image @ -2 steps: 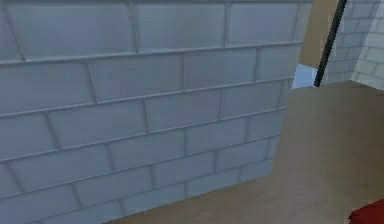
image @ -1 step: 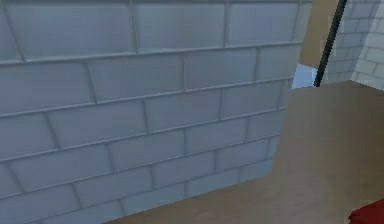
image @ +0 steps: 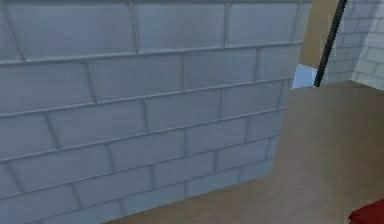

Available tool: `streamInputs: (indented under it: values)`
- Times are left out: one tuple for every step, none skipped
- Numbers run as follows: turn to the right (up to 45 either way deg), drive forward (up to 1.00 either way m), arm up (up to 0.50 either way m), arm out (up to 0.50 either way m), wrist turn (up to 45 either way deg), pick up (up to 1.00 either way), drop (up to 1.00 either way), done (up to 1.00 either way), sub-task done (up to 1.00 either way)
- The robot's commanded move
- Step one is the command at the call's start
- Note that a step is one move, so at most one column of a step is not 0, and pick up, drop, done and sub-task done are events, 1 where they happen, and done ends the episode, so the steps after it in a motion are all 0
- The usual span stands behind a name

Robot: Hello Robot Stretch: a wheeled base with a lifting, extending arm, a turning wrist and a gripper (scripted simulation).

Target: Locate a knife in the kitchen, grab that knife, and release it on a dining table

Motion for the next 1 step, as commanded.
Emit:
streamInputs:
  values:
    - [0.0, 0.0, 0.0, 0.0, 45.0, 0.0, 0.0, 0.0, 0.0]
